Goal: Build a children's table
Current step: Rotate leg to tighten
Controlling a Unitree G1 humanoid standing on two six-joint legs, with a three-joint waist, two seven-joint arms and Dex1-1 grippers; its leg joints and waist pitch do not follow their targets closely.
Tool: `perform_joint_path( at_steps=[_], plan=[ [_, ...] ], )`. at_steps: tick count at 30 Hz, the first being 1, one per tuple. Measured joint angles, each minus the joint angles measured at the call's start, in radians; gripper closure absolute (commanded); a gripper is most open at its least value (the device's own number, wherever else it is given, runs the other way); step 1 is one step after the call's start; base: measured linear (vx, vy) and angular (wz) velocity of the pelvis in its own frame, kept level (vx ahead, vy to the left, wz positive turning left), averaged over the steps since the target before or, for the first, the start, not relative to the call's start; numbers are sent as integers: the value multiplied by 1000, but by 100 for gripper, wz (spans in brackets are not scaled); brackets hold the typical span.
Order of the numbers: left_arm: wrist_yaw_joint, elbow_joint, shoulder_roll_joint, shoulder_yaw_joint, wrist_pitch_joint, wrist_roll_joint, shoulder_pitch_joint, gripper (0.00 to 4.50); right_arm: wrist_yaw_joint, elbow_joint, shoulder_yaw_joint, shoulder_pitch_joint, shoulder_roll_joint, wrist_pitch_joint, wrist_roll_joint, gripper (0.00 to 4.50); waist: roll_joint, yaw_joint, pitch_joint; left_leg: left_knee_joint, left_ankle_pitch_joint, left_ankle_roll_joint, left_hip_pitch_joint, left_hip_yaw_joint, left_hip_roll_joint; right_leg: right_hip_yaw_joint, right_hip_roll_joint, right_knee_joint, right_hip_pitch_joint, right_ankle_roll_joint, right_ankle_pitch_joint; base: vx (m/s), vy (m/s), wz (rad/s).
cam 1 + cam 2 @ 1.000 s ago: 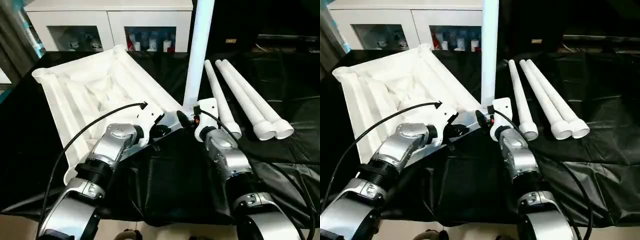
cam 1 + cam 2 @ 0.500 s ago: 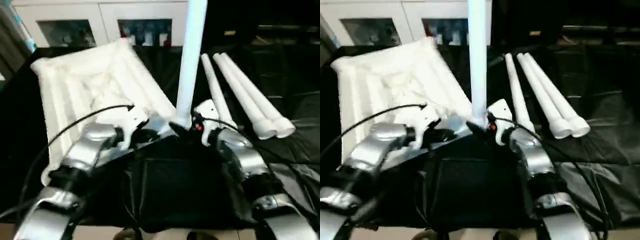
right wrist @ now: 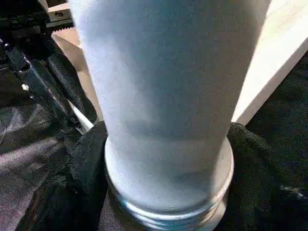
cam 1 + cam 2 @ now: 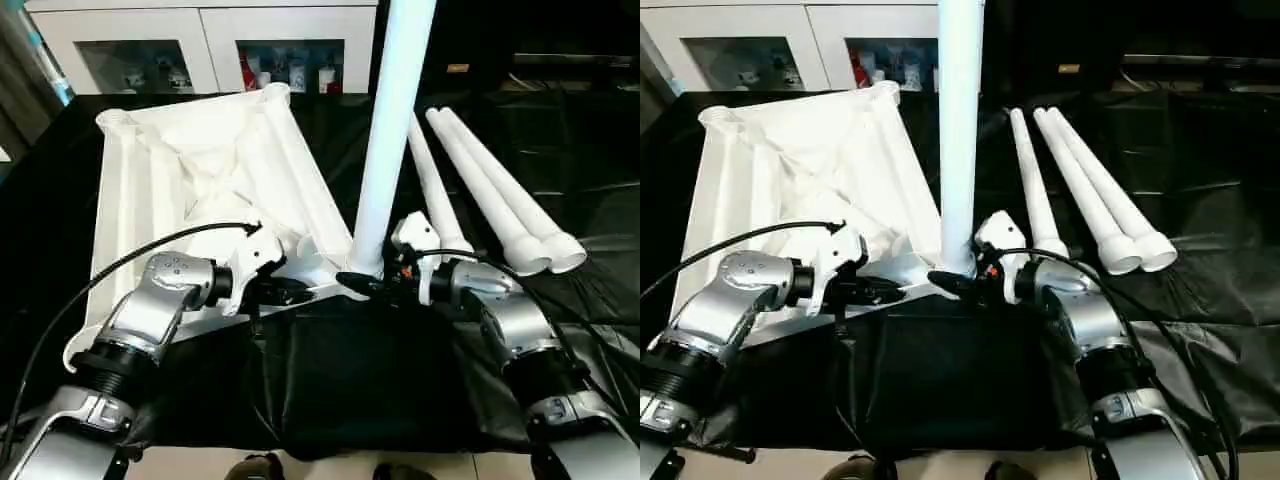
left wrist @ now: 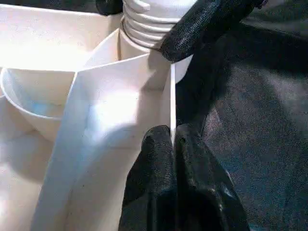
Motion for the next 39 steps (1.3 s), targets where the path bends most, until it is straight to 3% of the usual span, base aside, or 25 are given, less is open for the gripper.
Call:
perform_joint_path(
  at_steps=[6, 8, 12, 18, 21, 25, 29, 39],
  plan=[
    [106, 41, -61, 11, 24, 23, -25, 450, -190, 41, -36, -2, 64, -25, -16, 169, 0, -6, 0, 0, 0, -1, 9, 0, 0, 1, 0, 1, 8, 0, 0, 0, 0, 0],
    [222, 116, -143, 15, 49, 47, -88, 450, -387, 95, -88, -34, 141, -16, -38, 173, 0, -6, 0, 0, 2, -3, 11, 0, 0, 2, 0, 1, 9, -2, 1, 0, 0, 0],
    [358, 171, -236, 17, 88, 62, -139, 450, -625, 148, -129, -78, 200, -9, -61, 173, 2, -8, 0, 0, 2, -4, 11, 0, -2, 3, 0, -1, 10, -3, 2, 0, 0, 0],
    [413, 195, -278, 32, 100, 78, -160, 450, -763, 202, -156, -116, 249, -24, -84, 173, 2, -9, -1, -1, 2, -4, 10, 0, -2, 3, 0, -3, 10, -2, 2, 0, 0, 0],
    [408, 194, -272, 32, 95, 78, -159, 450, -752, 209, -157, -120, 250, -35, -87, 103, 2, -10, -1, -2, 2, -3, 10, 0, -2, 3, 0, -3, 10, -2, 2, 0, 0, 0],
    [377, 171, -241, 29, 83, 78, -142, 450, -684, 211, -156, -122, 250, -44, -76, 82, 1, -17, 0, -5, 2, -3, 10, 0, -2, 3, 0, -3, 8, 0, 1, 0, 0, 0],
    [289, 102, -173, 31, 65, 71, -92, 450, -502, 187, -113, -111, 201, -47, -72, 82, 0, -33, 0, -10, 2, -4, 8, 0, -2, 1, 0, -3, 4, 4, -2, 0, 0, 0],
    [70, -5, -45, 10, 13, 17, -7, 450, -125, 48, -26, -33, 43, -2, -19, 82, 1, -9, 1, -11, 2, 2, 4, 0, -1, -1, 0, -2, 1, 5, -7, 0, 0, 0]
  ],
)
